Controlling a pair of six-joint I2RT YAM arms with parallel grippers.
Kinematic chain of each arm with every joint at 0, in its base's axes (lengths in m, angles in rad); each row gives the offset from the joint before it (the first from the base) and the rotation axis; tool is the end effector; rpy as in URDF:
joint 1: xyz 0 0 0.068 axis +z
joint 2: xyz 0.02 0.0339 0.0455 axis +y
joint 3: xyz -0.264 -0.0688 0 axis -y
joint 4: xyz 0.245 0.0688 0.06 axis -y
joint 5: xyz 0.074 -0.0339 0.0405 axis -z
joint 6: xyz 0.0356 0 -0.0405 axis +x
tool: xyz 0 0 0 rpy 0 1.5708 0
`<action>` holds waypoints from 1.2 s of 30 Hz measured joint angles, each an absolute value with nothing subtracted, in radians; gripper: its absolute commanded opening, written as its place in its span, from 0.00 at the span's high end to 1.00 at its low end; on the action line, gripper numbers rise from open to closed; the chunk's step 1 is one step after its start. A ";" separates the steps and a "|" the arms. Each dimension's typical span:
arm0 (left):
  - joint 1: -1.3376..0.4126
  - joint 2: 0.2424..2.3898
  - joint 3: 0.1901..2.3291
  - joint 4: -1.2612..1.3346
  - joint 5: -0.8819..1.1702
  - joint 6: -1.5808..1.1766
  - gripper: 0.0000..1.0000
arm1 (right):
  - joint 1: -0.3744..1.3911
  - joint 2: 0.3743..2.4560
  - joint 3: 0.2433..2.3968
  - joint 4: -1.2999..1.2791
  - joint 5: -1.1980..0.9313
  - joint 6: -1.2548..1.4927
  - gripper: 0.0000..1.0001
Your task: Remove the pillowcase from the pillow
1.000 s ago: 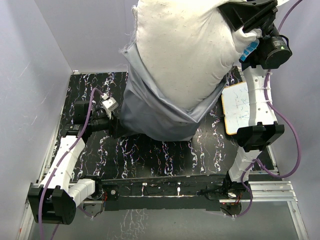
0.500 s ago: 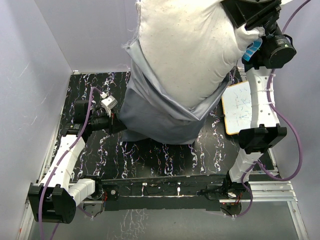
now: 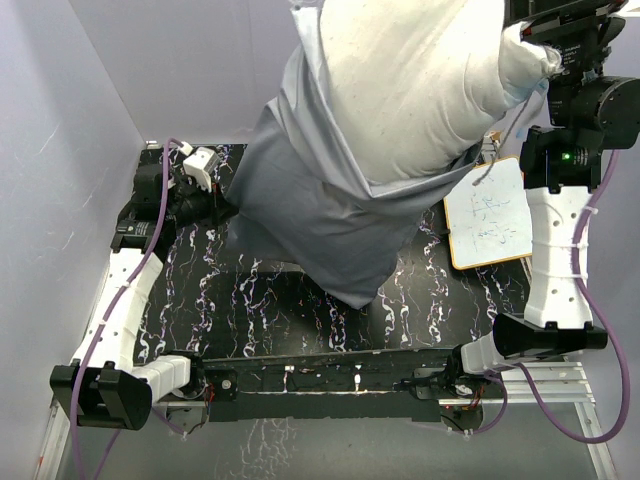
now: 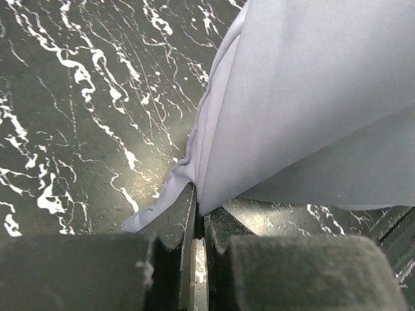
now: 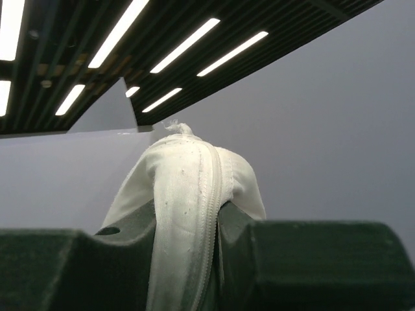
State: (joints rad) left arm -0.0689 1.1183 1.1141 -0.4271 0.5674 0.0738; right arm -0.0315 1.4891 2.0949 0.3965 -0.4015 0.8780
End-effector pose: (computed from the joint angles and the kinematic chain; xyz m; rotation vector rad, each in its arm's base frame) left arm 0.2424 -0.0359 0.3664 0.4996 1.9087 -0.5624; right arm 0.2235 0.0069 0.6554 -0.1085 0.7010 0.9263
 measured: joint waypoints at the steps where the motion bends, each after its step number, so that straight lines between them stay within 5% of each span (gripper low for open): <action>1: -0.070 1.121 1.124 -0.427 0.553 0.069 1.00 | -0.031 1.474 2.082 0.373 -0.364 0.847 0.92; 10: -0.070 1.079 1.127 -0.462 0.475 0.077 1.00 | -0.017 1.444 2.031 0.172 -0.067 0.632 0.92; 20: -0.054 1.104 1.075 -0.583 0.395 0.092 1.00 | -0.029 1.429 1.957 0.211 -0.019 0.655 0.92; 36: 0.010 1.125 1.460 -0.509 0.010 -0.066 1.00 | -0.028 1.314 1.781 0.153 0.304 0.459 0.92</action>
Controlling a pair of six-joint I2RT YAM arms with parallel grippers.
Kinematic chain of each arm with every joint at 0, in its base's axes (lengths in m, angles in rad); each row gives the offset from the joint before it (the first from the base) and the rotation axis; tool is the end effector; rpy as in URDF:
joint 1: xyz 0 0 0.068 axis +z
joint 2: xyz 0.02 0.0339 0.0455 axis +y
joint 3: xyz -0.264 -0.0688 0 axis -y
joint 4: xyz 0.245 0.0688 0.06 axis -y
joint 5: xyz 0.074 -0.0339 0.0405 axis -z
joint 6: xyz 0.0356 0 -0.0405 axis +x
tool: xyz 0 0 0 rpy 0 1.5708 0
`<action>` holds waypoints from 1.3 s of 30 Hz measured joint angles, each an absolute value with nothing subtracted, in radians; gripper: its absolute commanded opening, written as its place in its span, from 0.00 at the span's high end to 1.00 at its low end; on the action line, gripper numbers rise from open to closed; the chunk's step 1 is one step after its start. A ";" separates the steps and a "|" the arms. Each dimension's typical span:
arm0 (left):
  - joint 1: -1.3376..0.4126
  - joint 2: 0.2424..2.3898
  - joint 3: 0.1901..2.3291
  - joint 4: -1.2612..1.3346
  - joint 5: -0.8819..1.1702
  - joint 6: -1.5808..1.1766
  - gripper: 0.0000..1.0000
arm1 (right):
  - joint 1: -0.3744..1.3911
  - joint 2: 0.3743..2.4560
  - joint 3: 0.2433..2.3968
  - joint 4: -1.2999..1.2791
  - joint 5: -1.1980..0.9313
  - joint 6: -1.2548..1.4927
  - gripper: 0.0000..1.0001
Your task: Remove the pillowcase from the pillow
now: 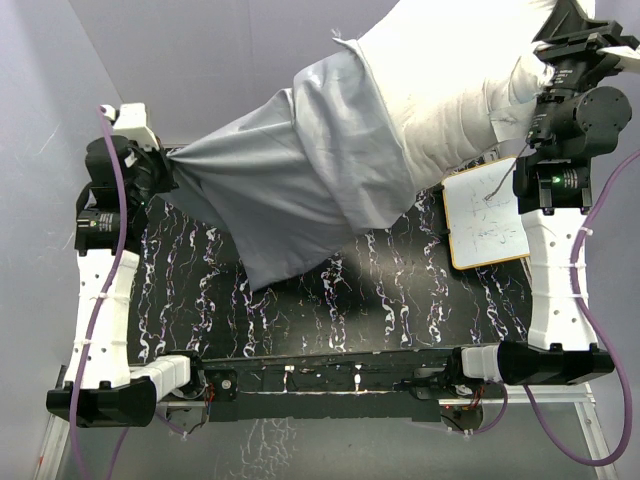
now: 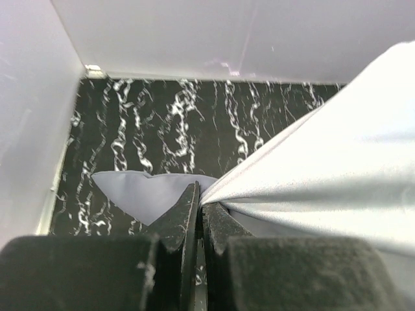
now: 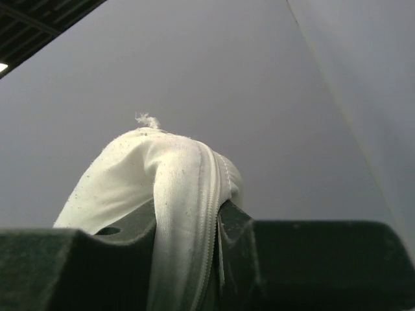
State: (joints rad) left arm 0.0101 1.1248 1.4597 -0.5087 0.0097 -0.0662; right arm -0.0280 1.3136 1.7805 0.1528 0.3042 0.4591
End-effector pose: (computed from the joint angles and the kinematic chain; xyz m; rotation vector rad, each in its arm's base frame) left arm 0.2257 0.0019 0.4699 -0.0594 1.7438 -0.0496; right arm 0.2321 -0.0172 0.5954 0.5011 0.8496 0.2511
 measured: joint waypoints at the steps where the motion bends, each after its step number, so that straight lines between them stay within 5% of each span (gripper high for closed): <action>1: 0.011 1.123 1.482 -0.506 -0.009 -0.068 1.00 | -0.028 1.305 1.760 0.152 0.321 0.449 0.92; 8: 0.015 1.030 1.404 -0.470 -0.119 -0.011 1.00 | -0.026 1.295 1.671 0.156 0.389 0.391 0.92; 12: 0.019 1.002 1.365 -0.442 -0.159 0.083 0.88 | -0.022 1.294 1.633 0.159 0.405 0.340 0.92; 21: 0.073 0.989 1.359 -0.282 -0.322 0.324 0.83 | -0.023 1.235 1.559 0.181 0.492 0.257 0.92; 25: 0.112 1.029 1.407 -0.299 -0.271 0.303 0.53 | -0.047 1.218 1.496 0.186 0.506 0.294 0.92; 33: 0.118 1.160 1.521 -0.489 0.300 0.179 0.10 | -0.057 1.219 1.479 0.192 0.211 0.606 0.92; 39: 0.118 1.172 1.423 -0.564 0.539 0.183 0.03 | -0.053 1.274 1.479 0.285 -0.039 0.900 0.92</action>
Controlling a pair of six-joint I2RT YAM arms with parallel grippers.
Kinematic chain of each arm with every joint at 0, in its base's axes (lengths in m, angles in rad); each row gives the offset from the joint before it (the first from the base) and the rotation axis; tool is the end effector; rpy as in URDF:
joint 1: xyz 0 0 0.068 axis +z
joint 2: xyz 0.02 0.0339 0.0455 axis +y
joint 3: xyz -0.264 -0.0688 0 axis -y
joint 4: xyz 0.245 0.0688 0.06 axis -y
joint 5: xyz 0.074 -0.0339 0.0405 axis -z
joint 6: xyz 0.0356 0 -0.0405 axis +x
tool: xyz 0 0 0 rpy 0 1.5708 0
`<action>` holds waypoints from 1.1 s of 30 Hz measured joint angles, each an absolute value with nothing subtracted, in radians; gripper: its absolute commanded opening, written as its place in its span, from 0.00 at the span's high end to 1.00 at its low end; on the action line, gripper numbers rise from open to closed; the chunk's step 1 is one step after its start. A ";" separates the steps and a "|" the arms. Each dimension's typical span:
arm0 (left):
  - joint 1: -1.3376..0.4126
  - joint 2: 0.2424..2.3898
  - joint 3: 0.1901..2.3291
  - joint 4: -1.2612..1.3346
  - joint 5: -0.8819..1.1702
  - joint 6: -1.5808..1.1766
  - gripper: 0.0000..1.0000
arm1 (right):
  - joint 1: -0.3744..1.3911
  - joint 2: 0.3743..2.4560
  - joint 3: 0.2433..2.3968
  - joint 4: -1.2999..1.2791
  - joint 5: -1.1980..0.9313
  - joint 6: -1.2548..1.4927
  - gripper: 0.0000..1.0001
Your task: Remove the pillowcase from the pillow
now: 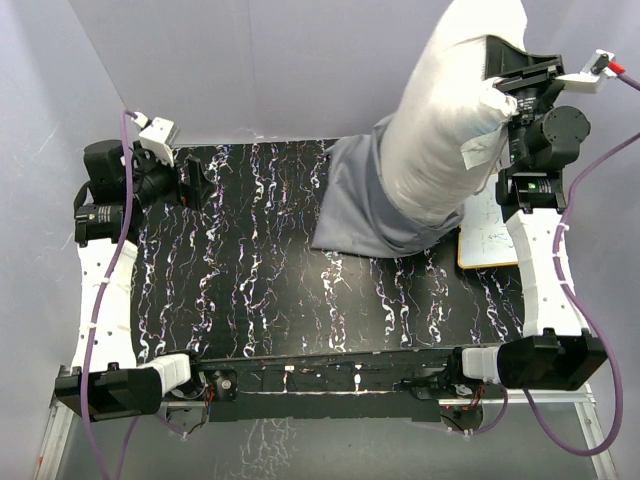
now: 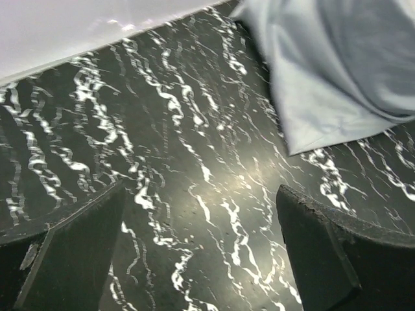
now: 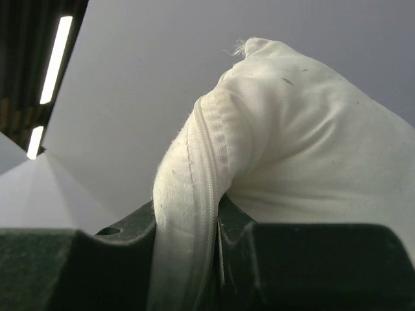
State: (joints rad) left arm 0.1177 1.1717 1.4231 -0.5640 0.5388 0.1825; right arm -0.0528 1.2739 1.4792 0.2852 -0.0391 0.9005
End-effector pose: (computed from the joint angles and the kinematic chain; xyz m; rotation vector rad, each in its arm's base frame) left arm 0.2398 0.0100 0.4437 0.4226 1.7993 -0.2975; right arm 0.2667 -0.0127 0.5263 0.4780 1.0048 0.7826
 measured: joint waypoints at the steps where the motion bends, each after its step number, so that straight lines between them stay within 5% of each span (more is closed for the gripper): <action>1: 0.118 1.167 1.407 -0.571 0.566 0.186 0.03 | -0.050 1.291 1.484 0.305 -0.068 0.949 0.92; 17: 0.034 1.209 1.295 -0.554 0.695 0.280 0.03 | -0.027 1.540 1.629 0.867 -0.377 1.554 0.92; 33: 0.006 1.224 1.175 -0.446 0.678 0.262 0.03 | -0.028 1.656 1.821 1.180 -0.581 1.703 0.92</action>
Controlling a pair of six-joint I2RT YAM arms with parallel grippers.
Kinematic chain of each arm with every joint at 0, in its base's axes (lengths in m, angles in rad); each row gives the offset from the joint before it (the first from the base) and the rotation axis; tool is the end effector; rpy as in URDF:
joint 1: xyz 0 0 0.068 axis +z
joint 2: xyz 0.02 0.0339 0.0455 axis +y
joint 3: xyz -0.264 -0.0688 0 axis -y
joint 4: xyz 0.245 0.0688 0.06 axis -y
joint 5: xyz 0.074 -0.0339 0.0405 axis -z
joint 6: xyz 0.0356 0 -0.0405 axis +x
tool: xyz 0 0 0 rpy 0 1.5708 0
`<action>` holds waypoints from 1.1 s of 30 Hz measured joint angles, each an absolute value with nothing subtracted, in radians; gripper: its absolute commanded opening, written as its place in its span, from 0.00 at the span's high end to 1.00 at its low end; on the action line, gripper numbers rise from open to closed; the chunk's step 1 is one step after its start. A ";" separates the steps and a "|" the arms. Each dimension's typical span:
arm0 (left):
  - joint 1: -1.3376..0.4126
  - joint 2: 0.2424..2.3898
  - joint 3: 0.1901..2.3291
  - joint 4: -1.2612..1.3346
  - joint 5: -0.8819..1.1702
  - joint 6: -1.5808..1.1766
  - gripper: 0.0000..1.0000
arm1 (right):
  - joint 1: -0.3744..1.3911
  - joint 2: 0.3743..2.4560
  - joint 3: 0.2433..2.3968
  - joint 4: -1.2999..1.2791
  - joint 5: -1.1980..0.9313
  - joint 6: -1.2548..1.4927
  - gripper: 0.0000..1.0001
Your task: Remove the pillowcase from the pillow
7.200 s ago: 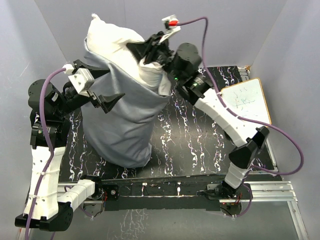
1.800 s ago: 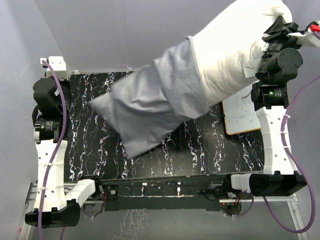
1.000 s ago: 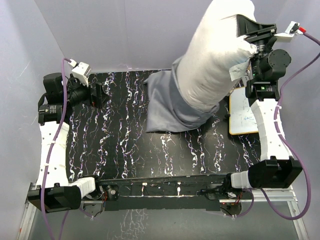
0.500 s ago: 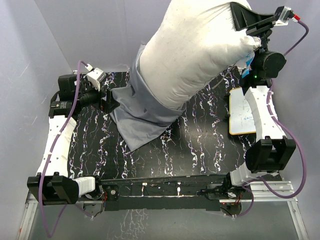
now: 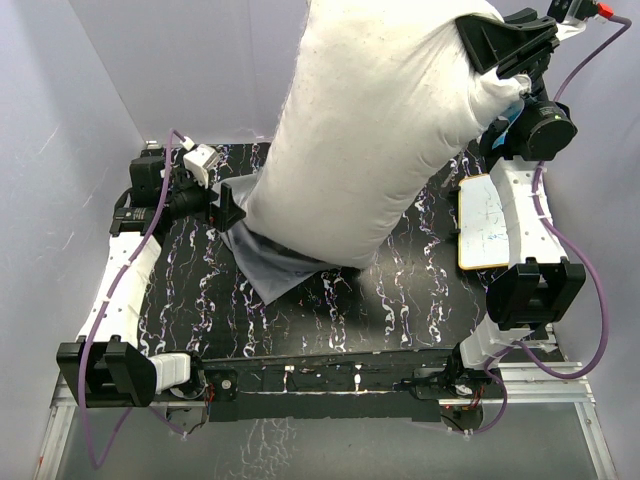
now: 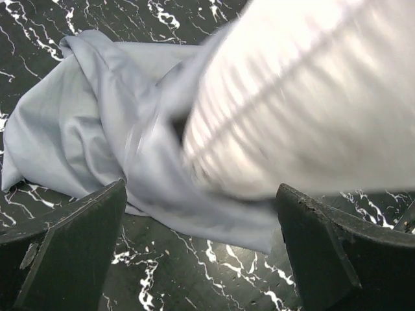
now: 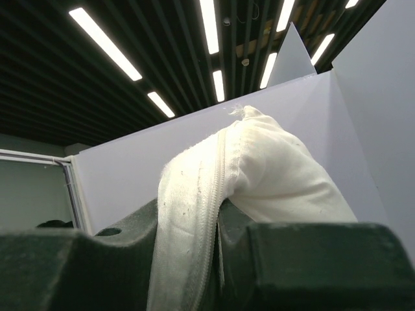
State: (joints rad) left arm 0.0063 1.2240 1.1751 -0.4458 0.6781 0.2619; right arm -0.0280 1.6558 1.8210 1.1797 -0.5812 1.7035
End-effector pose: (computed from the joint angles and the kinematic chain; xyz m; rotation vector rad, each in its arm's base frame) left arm 0.2676 -0.0206 0.3614 0.6536 1.8760 -0.5243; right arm 0.2979 0.0112 0.5771 -0.2358 0.6614 1.6812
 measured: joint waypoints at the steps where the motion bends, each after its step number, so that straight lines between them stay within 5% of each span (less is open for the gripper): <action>1: 0.000 1.224 1.175 -0.440 0.673 0.257 0.03 | -0.028 1.656 1.821 1.180 -0.587 1.703 0.92; 15: -0.052 1.252 1.196 -0.413 0.504 0.139 0.03 | -0.017 1.614 1.883 1.007 -0.608 1.538 0.92; 24: 0.002 1.206 1.331 -0.354 0.255 -0.023 0.03 | 0.380 1.650 1.949 0.686 -0.580 1.211 0.92; 29: 0.024 1.138 1.332 -0.308 0.150 -0.046 0.03 | 0.483 1.727 2.038 0.548 -0.427 1.146 0.92; 33: 0.034 1.095 1.332 -0.275 0.105 -0.044 0.03 | 0.501 1.655 1.875 0.516 -0.185 1.105 0.92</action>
State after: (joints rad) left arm 0.0338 1.0954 1.3315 -0.2752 0.1055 -0.0444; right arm 0.5011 1.6547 1.8751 0.5156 -0.1848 1.1053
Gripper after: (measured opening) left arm 0.970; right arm 0.215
